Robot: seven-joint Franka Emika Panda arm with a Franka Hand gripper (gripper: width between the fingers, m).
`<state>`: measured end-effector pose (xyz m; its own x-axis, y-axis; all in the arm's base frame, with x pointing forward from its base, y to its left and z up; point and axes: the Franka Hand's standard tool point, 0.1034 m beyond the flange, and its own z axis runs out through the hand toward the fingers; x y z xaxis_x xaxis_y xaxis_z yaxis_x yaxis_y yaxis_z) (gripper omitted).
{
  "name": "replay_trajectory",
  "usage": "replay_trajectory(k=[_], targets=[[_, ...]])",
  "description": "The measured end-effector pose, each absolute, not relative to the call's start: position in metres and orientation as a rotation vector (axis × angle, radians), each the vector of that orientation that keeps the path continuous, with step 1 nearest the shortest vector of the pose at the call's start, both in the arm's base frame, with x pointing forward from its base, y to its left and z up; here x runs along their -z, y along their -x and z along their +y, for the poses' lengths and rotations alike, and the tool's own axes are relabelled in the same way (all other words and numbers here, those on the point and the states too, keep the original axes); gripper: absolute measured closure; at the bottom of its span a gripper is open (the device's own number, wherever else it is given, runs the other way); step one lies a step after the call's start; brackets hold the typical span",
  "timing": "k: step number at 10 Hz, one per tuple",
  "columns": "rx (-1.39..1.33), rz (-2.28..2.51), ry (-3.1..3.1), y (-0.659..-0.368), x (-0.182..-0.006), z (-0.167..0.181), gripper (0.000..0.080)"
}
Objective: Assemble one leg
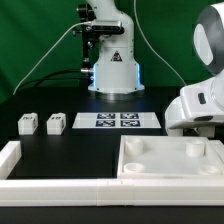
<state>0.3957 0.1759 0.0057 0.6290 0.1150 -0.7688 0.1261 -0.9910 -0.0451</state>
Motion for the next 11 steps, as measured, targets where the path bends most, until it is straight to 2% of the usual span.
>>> replay_trajectory(k=[4, 5, 6, 7, 8, 11], targets=[[1.338, 0.208, -2.821, -0.3956, -0.0034, 0.1759, 0.0151], [1.338, 0.208, -2.820, -0.3953, -0.0033, 0.1764, 0.0278], [1.336, 0.193, -2.816, -0.3950, -0.0033, 0.1767, 0.0278], [1.334, 0.167, -2.810, -0.3948, -0.0033, 0.1766, 0.0442], [1.332, 0.152, -2.807, -0.3946, -0.0032, 0.1764, 0.0508], [1.328, 0.152, -2.809, -0.3957, -0.0045, 0.1764, 0.0508]])
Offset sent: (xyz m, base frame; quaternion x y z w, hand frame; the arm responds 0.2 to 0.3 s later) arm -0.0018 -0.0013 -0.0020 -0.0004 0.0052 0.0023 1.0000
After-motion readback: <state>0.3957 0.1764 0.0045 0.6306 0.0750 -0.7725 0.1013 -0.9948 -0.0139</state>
